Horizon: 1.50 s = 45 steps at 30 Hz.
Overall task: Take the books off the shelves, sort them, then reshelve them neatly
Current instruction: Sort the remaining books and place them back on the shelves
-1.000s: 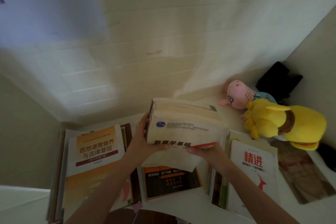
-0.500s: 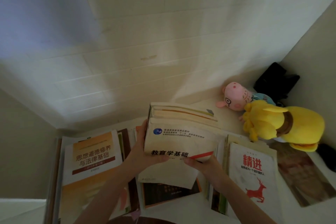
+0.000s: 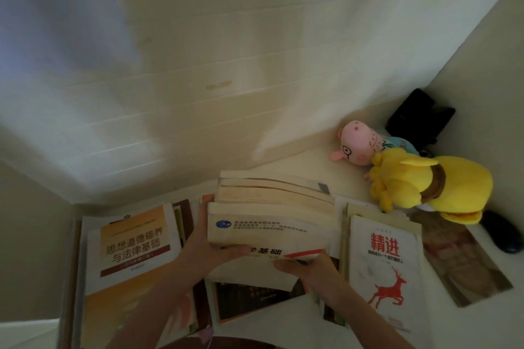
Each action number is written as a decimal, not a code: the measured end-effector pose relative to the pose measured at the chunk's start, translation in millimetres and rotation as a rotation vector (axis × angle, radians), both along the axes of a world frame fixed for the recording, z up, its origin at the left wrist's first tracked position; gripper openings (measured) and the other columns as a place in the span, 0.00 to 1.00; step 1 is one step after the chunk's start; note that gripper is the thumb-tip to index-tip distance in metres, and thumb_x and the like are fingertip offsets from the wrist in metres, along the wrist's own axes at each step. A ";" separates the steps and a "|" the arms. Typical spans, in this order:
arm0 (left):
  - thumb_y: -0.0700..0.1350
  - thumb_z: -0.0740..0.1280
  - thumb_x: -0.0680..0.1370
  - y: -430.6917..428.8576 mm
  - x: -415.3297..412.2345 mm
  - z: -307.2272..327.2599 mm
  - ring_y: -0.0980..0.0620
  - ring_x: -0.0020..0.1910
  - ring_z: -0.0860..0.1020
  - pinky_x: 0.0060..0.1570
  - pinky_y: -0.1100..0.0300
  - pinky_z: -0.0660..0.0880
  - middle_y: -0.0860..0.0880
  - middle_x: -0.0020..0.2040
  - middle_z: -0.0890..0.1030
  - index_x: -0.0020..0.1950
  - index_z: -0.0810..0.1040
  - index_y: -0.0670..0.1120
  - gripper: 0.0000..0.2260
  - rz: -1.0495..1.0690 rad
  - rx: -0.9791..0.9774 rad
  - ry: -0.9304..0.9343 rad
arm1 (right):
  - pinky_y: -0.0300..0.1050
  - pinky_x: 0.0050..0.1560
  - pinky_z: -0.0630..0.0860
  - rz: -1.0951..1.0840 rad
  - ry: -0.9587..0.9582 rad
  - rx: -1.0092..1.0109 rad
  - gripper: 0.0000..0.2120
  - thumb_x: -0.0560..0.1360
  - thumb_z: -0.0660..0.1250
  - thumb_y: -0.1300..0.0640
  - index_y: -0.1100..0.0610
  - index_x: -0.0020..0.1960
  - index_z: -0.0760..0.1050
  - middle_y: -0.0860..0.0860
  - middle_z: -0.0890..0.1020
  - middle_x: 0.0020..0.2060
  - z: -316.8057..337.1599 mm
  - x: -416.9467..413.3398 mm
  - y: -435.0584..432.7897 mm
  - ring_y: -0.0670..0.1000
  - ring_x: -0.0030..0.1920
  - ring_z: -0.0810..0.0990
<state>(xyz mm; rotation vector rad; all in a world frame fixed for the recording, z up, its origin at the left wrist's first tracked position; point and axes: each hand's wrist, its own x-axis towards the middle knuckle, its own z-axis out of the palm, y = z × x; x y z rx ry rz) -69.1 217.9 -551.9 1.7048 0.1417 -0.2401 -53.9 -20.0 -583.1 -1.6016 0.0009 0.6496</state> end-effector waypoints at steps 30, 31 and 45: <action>0.62 0.79 0.50 -32.1 10.7 -6.1 0.48 0.50 0.82 0.58 0.47 0.76 0.48 0.50 0.84 0.55 0.80 0.48 0.37 0.188 -0.128 0.654 | 0.55 0.57 0.79 0.152 0.461 -0.128 0.32 0.60 0.78 0.48 0.57 0.61 0.76 0.56 0.84 0.52 18.8 50.5 -32.6 0.58 0.53 0.83; 0.61 0.78 0.51 -34.2 9.4 -6.0 0.48 0.51 0.82 0.58 0.48 0.76 0.49 0.51 0.84 0.56 0.79 0.49 0.36 0.178 -0.137 0.632 | 0.54 0.56 0.79 0.141 0.463 -0.118 0.30 0.61 0.78 0.50 0.57 0.61 0.76 0.56 0.85 0.52 19.5 50.2 -36.2 0.58 0.52 0.83; 0.51 0.76 0.67 -60.8 17.0 1.1 0.60 0.44 0.78 0.33 0.70 0.72 0.56 0.47 0.81 0.58 0.76 0.50 0.21 0.155 -0.194 0.545 | 0.51 0.46 0.82 0.025 0.395 -0.089 0.20 0.70 0.72 0.60 0.56 0.61 0.75 0.55 0.85 0.49 32.0 44.2 -57.9 0.56 0.49 0.85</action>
